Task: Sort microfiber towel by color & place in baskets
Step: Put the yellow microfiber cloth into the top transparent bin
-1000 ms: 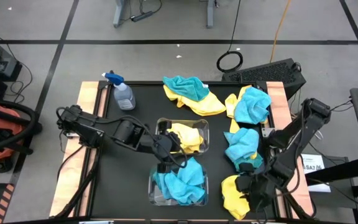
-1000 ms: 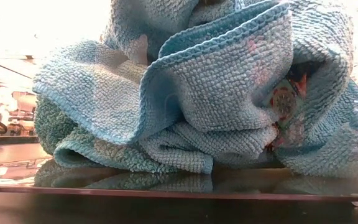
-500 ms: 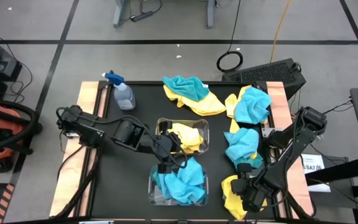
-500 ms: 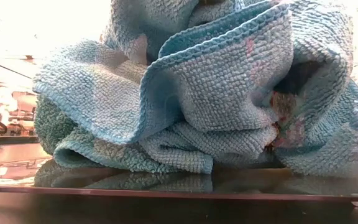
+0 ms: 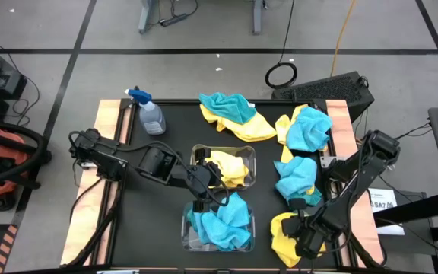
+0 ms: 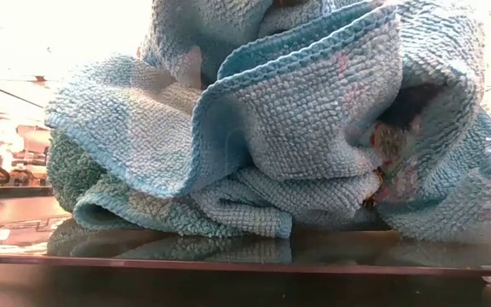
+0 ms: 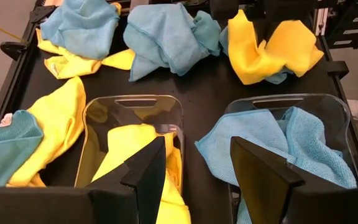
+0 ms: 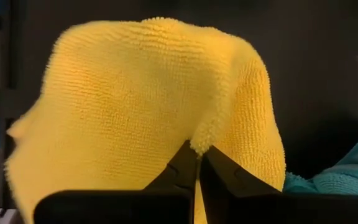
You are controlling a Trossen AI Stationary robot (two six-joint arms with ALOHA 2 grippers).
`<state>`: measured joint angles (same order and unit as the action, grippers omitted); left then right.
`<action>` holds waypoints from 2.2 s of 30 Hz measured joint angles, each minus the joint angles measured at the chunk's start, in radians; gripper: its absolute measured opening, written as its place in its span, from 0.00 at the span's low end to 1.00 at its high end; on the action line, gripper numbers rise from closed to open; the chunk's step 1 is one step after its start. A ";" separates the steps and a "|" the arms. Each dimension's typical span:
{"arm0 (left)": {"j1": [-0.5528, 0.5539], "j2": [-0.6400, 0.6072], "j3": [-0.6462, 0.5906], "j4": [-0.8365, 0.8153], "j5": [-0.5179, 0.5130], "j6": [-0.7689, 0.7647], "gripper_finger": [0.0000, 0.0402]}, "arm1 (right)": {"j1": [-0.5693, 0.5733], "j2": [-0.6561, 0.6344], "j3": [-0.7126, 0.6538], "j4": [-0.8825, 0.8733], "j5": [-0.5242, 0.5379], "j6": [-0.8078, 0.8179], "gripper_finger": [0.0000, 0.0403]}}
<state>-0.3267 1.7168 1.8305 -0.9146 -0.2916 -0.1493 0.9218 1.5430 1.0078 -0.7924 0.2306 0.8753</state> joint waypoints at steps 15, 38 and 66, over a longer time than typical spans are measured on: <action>0.000 -0.001 0.000 0.088 0.000 0.007 0.47 | -0.044 -0.228 0.170 -0.145 0.147 -0.091 0.00; 0.077 0.087 0.000 0.453 0.235 -0.002 0.68 | -0.273 -0.294 0.435 0.053 0.321 -0.676 0.00; 0.123 0.138 0.002 0.438 0.169 0.106 0.04 | -0.357 -0.292 0.435 0.140 0.154 -0.695 0.02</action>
<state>-0.2039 1.8552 1.8320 -0.4762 -0.1231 -0.0430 0.5648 1.2507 1.4425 -0.6527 0.3849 0.1804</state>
